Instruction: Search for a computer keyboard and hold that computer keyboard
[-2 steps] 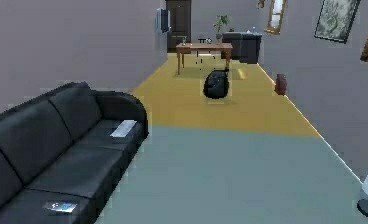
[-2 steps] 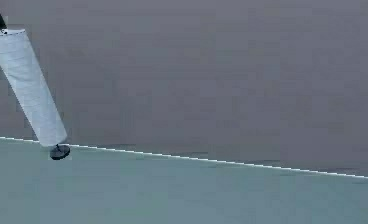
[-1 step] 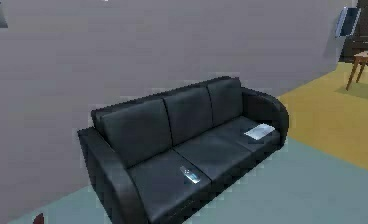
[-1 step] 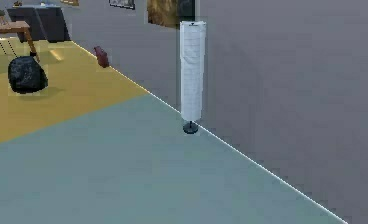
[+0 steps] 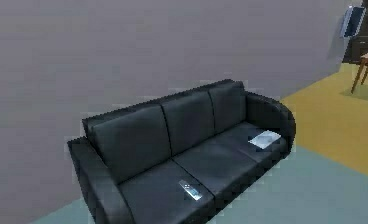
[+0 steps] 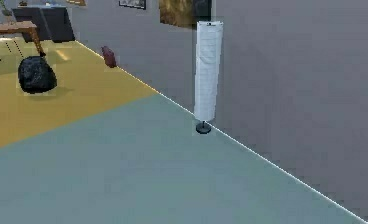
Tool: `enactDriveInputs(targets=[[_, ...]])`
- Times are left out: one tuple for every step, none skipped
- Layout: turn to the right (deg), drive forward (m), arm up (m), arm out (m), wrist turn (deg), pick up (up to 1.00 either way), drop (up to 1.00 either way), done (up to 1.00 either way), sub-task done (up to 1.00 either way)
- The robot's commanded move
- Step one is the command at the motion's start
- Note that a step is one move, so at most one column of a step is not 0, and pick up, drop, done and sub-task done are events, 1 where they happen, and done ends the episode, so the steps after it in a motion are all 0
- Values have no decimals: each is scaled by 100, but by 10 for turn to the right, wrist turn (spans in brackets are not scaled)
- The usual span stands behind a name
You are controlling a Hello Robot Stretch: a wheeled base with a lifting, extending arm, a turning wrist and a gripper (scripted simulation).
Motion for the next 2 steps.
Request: enactDriveInputs(targets=[[450, 0, 0, 0, 0, 0, 0, 0, 0], [450, 0, 0, 0, 0, 0, 0, 0, 0]])
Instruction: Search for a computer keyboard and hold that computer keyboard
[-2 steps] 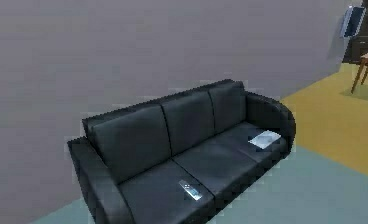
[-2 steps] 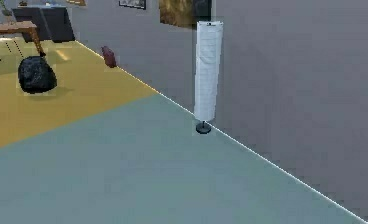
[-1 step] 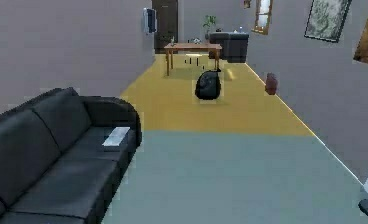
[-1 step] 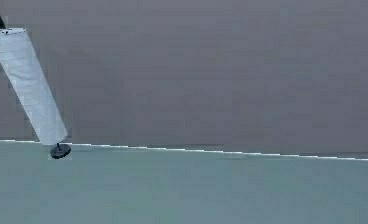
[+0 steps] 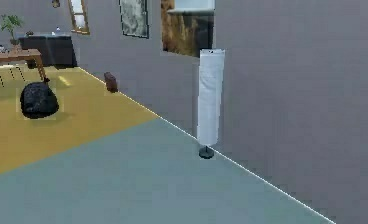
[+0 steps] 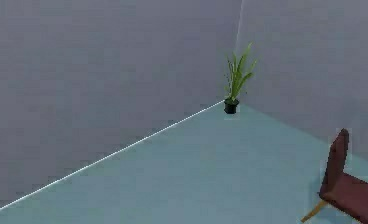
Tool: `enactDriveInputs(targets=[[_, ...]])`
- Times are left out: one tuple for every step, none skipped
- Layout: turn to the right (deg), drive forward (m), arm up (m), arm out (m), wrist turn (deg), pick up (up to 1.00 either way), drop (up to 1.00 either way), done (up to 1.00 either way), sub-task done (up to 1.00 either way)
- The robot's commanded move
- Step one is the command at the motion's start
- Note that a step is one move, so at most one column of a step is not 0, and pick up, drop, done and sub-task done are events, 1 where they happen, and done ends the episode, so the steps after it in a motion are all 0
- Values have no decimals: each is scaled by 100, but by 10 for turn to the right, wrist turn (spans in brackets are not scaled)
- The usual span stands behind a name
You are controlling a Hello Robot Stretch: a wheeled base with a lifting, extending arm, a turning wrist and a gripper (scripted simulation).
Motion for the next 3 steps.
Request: enactDriveInputs(targets=[[450, 0, 0, 0, 0, 0, 0, 0, 0], [330, 0, 0, 0, 0, 0, 0, 0, 0], [450, 0, 0, 0, 0, 0, 0, 0, 0]])
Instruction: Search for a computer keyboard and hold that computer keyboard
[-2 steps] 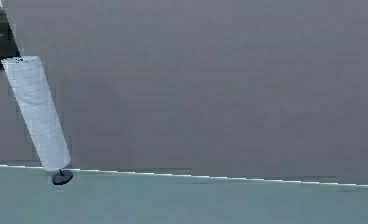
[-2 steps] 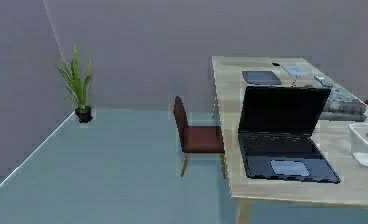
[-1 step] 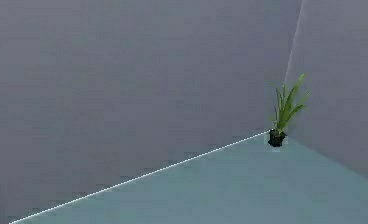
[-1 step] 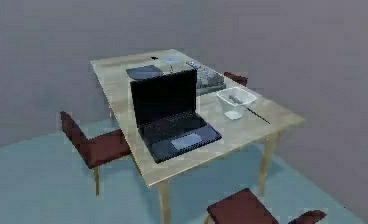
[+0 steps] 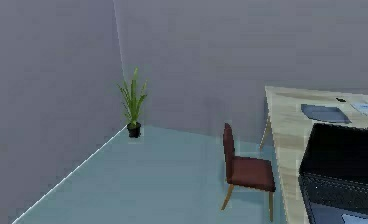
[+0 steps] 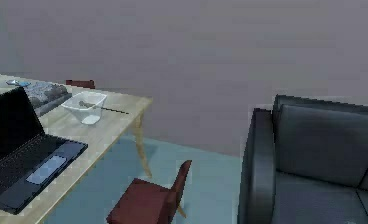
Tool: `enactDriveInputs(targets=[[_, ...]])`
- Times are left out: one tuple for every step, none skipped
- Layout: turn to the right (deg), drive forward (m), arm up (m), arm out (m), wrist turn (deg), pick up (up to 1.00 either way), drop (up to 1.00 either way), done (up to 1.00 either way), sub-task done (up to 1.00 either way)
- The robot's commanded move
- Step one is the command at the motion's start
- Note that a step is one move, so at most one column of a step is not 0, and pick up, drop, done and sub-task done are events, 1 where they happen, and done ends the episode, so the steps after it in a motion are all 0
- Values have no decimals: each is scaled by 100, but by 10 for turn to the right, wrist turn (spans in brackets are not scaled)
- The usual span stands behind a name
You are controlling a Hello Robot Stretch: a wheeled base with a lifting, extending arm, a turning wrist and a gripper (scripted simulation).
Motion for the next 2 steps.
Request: enactDriveInputs(targets=[[30, 0, 0, 0, 0, 0, 0, 0, 0], [0, 80, 0, 0, 0, 0, 0, 0, 0]])
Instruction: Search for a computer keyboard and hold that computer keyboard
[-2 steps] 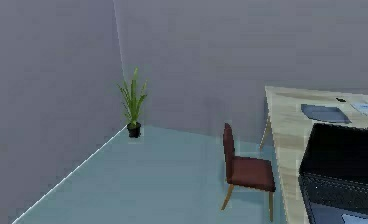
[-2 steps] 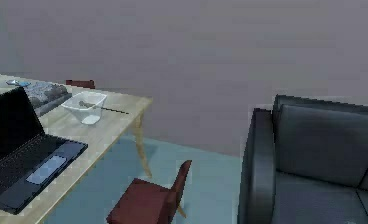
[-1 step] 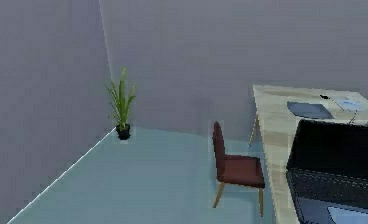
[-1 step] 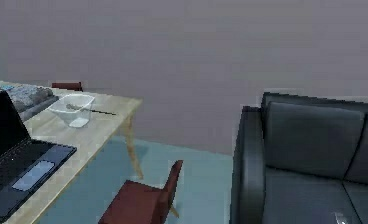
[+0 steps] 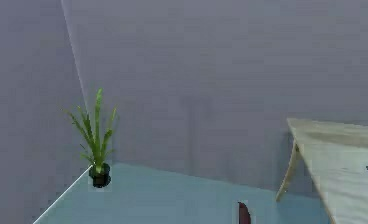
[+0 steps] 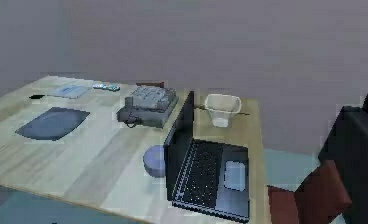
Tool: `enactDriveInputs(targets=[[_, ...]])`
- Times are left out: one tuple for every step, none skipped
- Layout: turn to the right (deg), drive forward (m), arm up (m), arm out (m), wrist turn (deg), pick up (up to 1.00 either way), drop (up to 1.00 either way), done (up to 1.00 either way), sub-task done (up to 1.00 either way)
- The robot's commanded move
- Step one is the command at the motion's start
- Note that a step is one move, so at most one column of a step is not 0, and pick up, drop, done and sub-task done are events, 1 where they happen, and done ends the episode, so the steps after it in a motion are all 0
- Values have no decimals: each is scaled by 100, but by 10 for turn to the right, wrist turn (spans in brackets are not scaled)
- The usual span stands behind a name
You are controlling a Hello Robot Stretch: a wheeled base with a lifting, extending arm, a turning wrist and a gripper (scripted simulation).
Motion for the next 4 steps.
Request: enactDriveInputs(targets=[[450, 0, 0, 0, 0, 0, 0, 0, 0], [450, 0, 0, 0, 0, 0, 0, 0, 0], [450, 0, 0, 0, 0, 0, 0, 0, 0], [150, 0, 0, 0, 0, 0, 0, 0, 0]])
